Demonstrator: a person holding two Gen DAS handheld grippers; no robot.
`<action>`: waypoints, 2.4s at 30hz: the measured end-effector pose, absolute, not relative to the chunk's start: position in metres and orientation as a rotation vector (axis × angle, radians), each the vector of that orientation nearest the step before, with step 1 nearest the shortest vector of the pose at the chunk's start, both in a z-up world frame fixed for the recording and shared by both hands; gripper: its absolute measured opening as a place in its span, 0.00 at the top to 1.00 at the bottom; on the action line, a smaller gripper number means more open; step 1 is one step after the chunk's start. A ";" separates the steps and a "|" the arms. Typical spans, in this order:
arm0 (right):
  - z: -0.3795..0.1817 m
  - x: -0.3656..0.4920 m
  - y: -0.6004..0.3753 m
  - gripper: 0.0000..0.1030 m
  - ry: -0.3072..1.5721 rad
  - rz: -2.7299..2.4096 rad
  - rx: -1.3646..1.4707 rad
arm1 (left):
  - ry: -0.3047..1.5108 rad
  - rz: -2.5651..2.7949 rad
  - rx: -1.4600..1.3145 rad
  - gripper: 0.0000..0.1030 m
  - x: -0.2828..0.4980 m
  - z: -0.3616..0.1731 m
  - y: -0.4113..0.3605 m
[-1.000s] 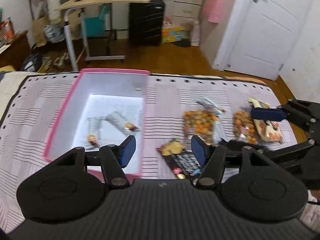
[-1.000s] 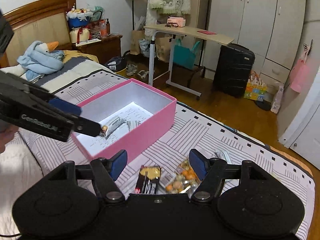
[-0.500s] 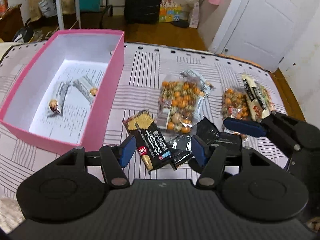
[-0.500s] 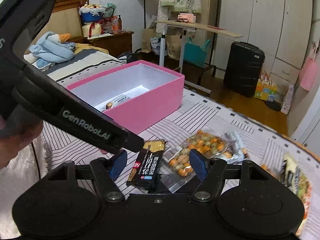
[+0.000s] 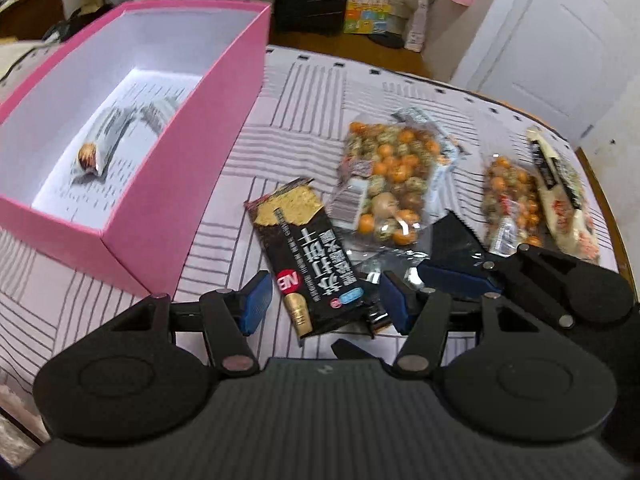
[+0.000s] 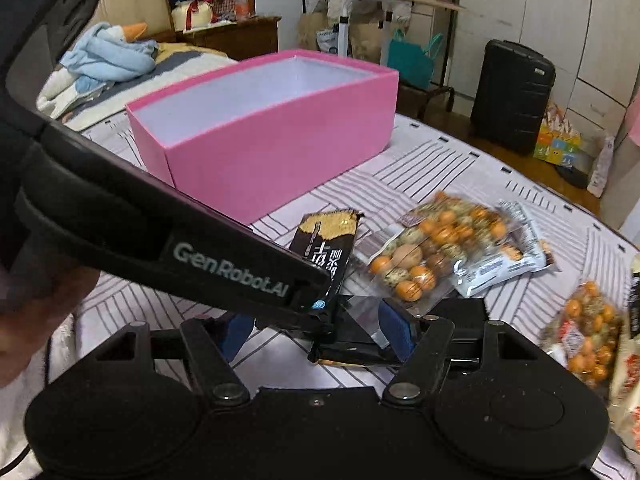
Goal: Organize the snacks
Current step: 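Move the left gripper back to the black NB snack bar, then close the left gripper on the black NB bar and lift it, then carry the black bar into the pink box and open the left gripper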
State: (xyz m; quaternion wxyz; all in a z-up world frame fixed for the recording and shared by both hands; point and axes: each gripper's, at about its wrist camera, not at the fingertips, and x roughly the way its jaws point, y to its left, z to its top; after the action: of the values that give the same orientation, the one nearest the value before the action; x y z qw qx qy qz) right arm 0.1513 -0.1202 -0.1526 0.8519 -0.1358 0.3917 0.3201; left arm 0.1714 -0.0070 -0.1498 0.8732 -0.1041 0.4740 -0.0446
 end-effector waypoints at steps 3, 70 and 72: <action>-0.161 0.155 -0.116 0.29 0.815 0.675 -0.269 | 1.016 -0.062 -0.263 0.44 0.176 -0.158 0.000; -0.129 0.104 -0.086 0.41 0.782 0.662 -0.227 | 1.031 -0.212 -0.211 0.62 0.101 -0.123 0.016; -0.129 0.097 -0.084 0.41 0.789 0.657 -0.208 | 1.032 -0.218 -0.214 0.62 0.094 -0.118 0.019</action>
State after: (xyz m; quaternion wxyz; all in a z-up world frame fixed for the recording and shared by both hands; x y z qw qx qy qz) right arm 0.0968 -0.0836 -0.1294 0.8658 -0.0992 0.3769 0.3138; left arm 0.0941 0.0194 -0.1176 0.8586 -0.1019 0.4916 -0.1039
